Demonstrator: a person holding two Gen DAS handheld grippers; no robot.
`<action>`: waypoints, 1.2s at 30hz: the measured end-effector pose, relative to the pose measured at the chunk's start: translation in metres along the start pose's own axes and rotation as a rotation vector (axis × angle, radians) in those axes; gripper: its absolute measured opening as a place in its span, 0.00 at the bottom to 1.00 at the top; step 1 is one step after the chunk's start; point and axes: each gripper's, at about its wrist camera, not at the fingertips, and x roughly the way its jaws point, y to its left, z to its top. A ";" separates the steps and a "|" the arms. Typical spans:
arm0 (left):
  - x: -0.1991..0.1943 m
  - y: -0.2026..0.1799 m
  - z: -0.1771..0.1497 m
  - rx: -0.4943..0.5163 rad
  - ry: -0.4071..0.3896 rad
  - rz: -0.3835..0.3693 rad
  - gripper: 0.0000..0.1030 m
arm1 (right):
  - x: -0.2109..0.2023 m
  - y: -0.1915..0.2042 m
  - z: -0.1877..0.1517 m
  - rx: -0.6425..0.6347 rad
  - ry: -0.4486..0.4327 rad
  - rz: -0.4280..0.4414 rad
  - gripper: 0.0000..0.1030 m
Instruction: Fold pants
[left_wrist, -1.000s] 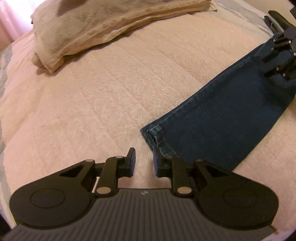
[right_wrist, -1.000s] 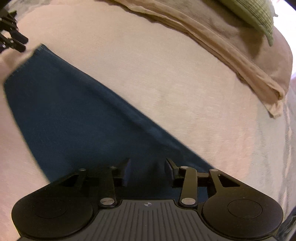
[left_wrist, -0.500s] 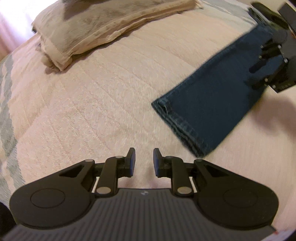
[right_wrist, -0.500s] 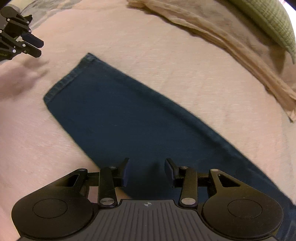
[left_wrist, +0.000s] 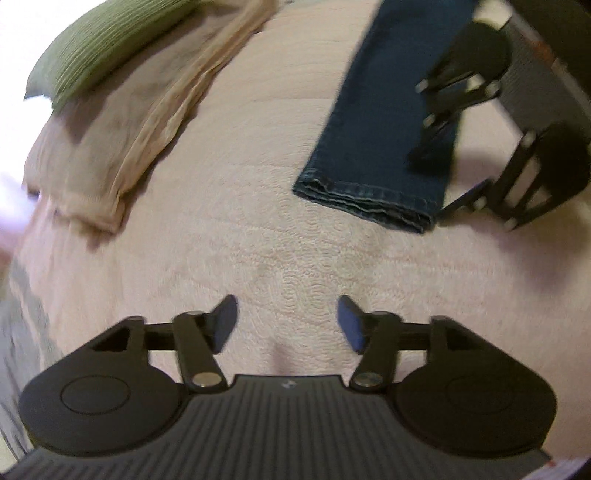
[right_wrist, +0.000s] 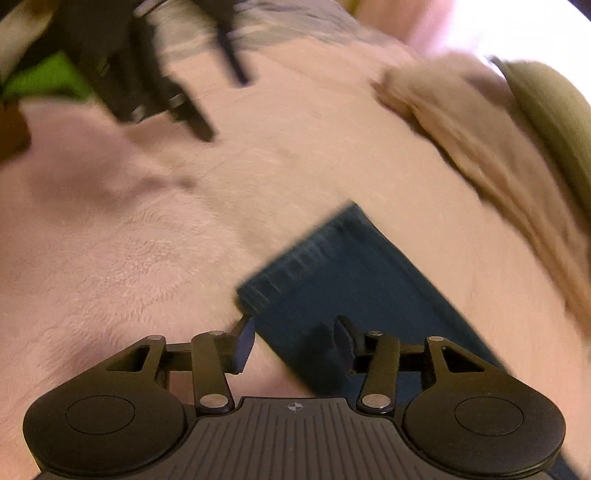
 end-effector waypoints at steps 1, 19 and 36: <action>0.002 -0.002 -0.001 0.036 -0.002 -0.009 0.63 | 0.010 0.011 0.002 -0.035 0.008 -0.020 0.44; 0.034 -0.003 0.034 0.114 -0.007 -0.087 0.65 | 0.010 0.026 0.001 -0.103 -0.102 -0.167 0.33; 0.001 0.010 0.082 -0.022 -0.057 -0.050 0.65 | -0.065 -0.058 -0.007 0.366 -0.267 -0.121 0.09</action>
